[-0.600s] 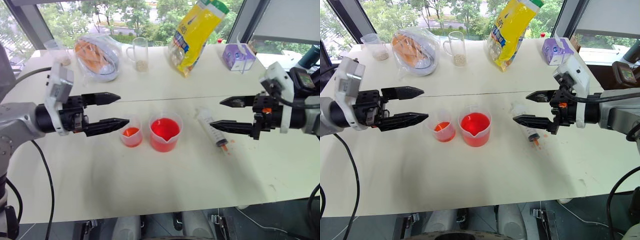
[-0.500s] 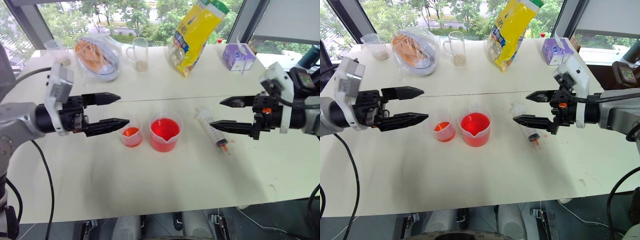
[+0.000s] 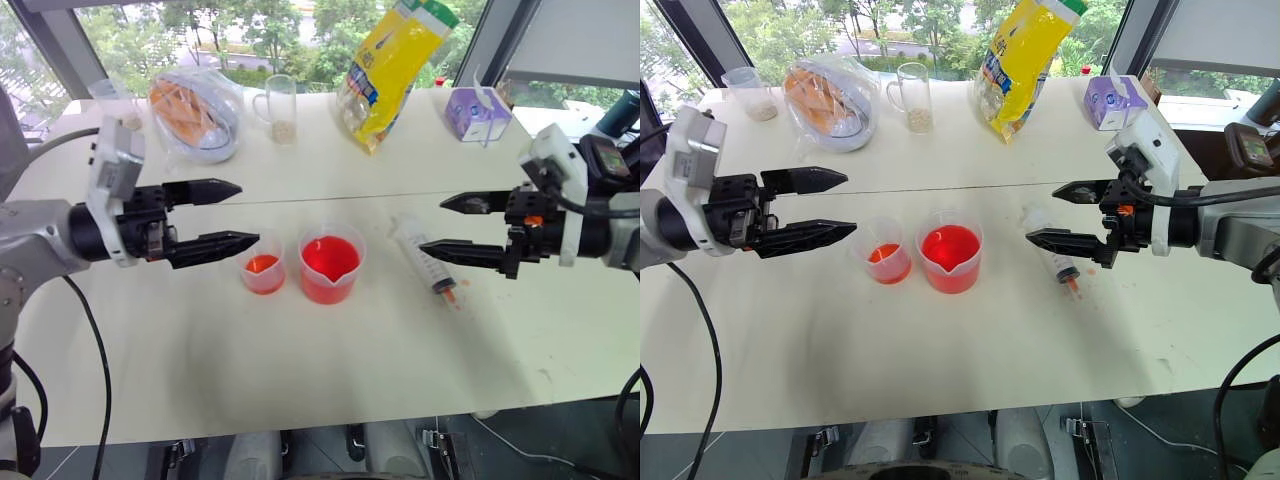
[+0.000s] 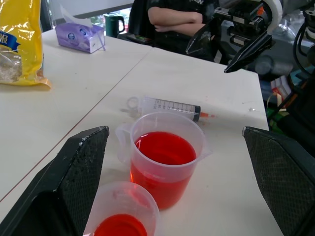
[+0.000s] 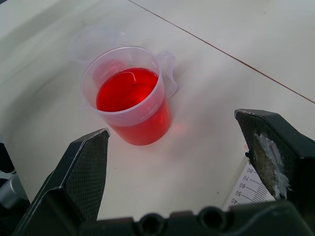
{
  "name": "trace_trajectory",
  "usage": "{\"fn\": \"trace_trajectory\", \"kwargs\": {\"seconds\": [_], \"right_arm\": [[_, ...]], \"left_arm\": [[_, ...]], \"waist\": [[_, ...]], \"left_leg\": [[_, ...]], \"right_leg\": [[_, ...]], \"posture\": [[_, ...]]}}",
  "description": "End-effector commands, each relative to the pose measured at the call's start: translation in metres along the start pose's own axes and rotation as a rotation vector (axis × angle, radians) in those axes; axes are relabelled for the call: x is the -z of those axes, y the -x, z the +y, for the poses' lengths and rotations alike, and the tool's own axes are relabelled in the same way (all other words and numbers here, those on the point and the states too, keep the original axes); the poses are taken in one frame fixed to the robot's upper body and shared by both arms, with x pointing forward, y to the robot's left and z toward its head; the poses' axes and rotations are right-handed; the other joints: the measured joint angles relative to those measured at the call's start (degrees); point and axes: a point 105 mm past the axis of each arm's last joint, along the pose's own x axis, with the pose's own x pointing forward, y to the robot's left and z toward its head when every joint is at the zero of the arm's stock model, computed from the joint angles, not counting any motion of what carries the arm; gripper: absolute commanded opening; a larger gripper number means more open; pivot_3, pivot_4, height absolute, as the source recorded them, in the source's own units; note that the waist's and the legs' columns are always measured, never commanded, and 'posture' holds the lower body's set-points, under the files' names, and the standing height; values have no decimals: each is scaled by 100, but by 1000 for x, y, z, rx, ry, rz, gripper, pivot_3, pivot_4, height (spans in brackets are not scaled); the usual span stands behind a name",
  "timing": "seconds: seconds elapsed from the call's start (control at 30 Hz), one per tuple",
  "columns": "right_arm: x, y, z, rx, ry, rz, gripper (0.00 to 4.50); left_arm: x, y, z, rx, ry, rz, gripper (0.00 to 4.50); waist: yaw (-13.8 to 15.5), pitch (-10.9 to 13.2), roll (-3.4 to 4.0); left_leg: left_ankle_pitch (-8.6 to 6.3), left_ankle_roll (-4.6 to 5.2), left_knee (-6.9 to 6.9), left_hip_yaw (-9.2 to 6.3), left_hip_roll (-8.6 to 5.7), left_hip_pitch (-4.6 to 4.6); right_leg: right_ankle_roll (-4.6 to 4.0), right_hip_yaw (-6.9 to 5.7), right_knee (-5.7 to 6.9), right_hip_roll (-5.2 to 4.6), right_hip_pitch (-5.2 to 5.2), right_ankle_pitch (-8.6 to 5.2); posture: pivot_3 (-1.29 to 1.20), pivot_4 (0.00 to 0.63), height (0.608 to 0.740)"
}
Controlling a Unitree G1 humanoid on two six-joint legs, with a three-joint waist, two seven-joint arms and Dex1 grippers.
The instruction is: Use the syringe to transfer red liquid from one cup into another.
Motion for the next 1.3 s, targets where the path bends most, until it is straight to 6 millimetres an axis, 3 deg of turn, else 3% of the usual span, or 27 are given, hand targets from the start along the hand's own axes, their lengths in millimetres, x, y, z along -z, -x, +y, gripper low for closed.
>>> {"fn": "trace_trajectory", "kwargs": {"seconds": [0.03, 0.23, 0.43, 0.87, 1.17, 1.3], "right_arm": [[-6, 6, 0, 20, 35, -8, 4448], [0, 3, -5, 45, 6, 29, 4448], [18, -4, -17, 84, -82, 198, 4448], [61, -59, -70, 226, -288, 392, 4448], [82, -93, -83, 232, -287, 473, 4448], [89, -99, -83, 214, -265, 504, 4448]], "left_arm": [[-9, -1, -4, 17, -33, -22, 4500], [-9, -4, -4, 23, -39, -33, 4500], [-6, -9, -3, 34, -35, -43, 4500], [-1, -23, -4, 67, -47, -66, 4500], [2, -22, -9, 51, -49, -80, 4500], [2, -22, -10, 43, -52, -80, 4500]], "waist": [[1, 0, 0], [1, -2, -3], [-2, -2, -3], [-8, -3, -5], [-11, -3, -5], [-11, -4, -6]], "left_leg": [[0, 0, 0, 0, 0, 0], [0, 0, 0, 0, 0, 0], [0, 0, 3, 1, -1, 2], [0, 0, 3, 2, -4, 0], [0, 0, 3, 1, -5, 0], [1, 0, 3, 1, -5, 0]], "right_leg": [[0, 0, 0, 0, 0, 0], [0, 0, 1, 0, 0, 0], [-4, 2, 4, -1, 0, -2], [12, 4, 6, 0, -2, 8], [14, 3, 8, 1, -2, 9], [15, 4, 9, 1, -1, 9]], "posture": [[0, 150, 740], [0, 150, 740], [0, 150, 740], [0, 150, 740], [0, 150, 740], [0, 150, 740]]}}
